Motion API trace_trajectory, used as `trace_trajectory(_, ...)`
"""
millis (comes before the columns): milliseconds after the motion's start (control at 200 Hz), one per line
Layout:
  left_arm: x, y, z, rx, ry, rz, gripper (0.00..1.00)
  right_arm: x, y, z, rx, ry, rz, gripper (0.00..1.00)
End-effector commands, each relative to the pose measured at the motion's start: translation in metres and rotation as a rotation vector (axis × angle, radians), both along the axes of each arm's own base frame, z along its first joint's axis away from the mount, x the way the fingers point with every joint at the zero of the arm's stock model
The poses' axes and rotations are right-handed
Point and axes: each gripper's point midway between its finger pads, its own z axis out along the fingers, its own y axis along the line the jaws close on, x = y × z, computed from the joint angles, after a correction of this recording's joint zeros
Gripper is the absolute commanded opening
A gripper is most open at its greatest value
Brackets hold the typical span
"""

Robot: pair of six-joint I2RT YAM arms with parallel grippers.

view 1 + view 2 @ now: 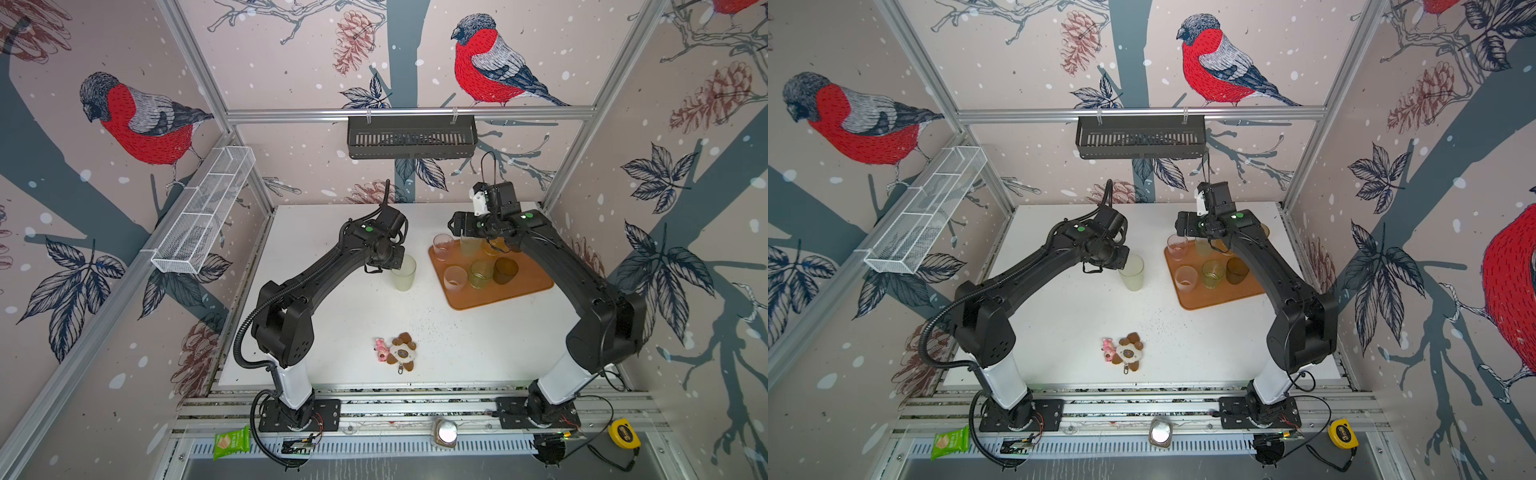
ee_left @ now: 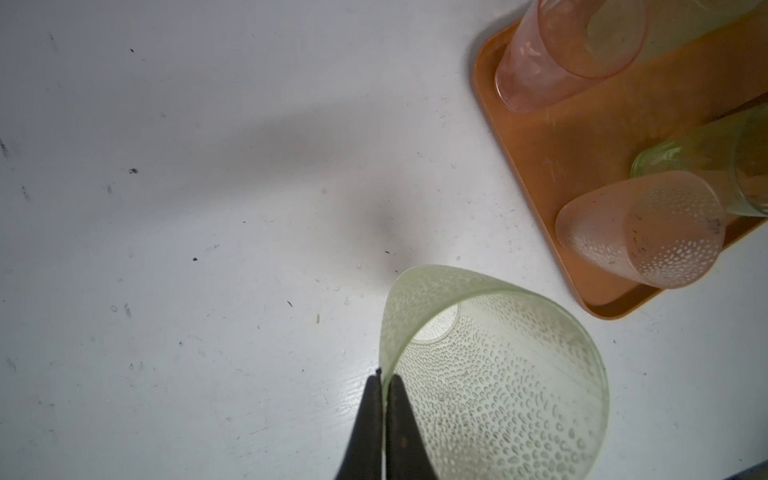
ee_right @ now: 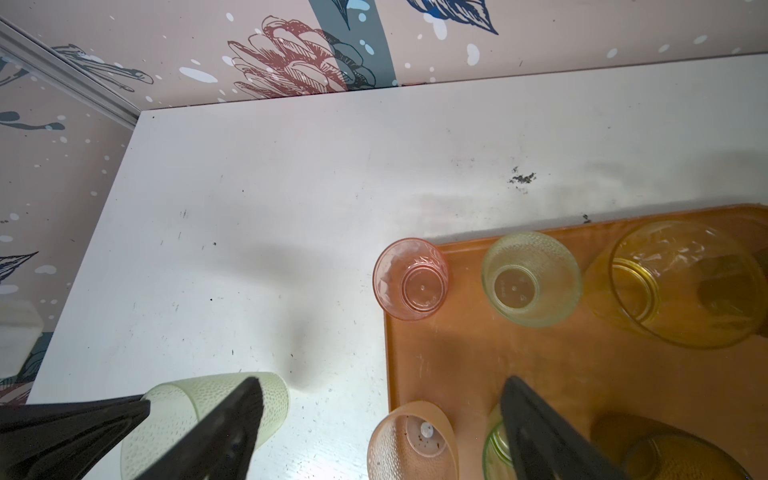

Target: Place the glasses into the tray

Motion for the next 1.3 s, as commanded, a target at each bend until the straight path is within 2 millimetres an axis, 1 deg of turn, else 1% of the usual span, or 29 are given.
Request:
trace_trajectory(0, -0.020, -0.006, 0.000, 0.006, 0.027, -0.017, 0.00, -0.008, -0.011, 0.000, -0.014, 0.008, -0.016, 0.91)
trace_trajectory(95, -0.035, -0.020, 0.001, 0.001, 0.028, -0.064, 0.00, -0.014, -0.022, 0.000, -0.018, 0.011, -0.036, 0.91)
trace_trajectory(195, -0.046, -0.035, 0.001, -0.009, 0.026, -0.108, 0.00, -0.021, -0.031, -0.002, -0.025, 0.018, -0.050, 0.91)
trace_trajectory(400, -0.068, -0.056, -0.006, -0.008, 0.038, -0.194, 0.00, -0.032, -0.045, -0.008, -0.030, 0.040, -0.070, 0.91)
trace_trajectory(550, -0.075, -0.067, -0.009, -0.015, 0.040, -0.227, 0.00, -0.042, -0.058, -0.012, -0.027, 0.053, -0.099, 0.91)
trace_trajectory(775, -0.087, -0.082, -0.014, -0.016, 0.037, -0.284, 0.00, -0.053, -0.071, -0.011, -0.027, 0.041, -0.126, 0.91)
trace_trajectory(946, -0.095, -0.093, -0.017, -0.018, 0.038, -0.323, 0.00, -0.057, -0.076, -0.009, -0.025, 0.034, -0.137, 0.91)
trace_trajectory(1016, -0.097, -0.096, -0.019, -0.018, 0.037, -0.335, 0.00, -0.060, -0.079, -0.011, -0.026, 0.039, -0.142, 0.91)
trace_trajectory(1296, -0.102, -0.112, -0.026, -0.019, 0.040, -0.379, 0.00, -0.069, -0.085, -0.013, -0.027, 0.037, -0.153, 0.91)
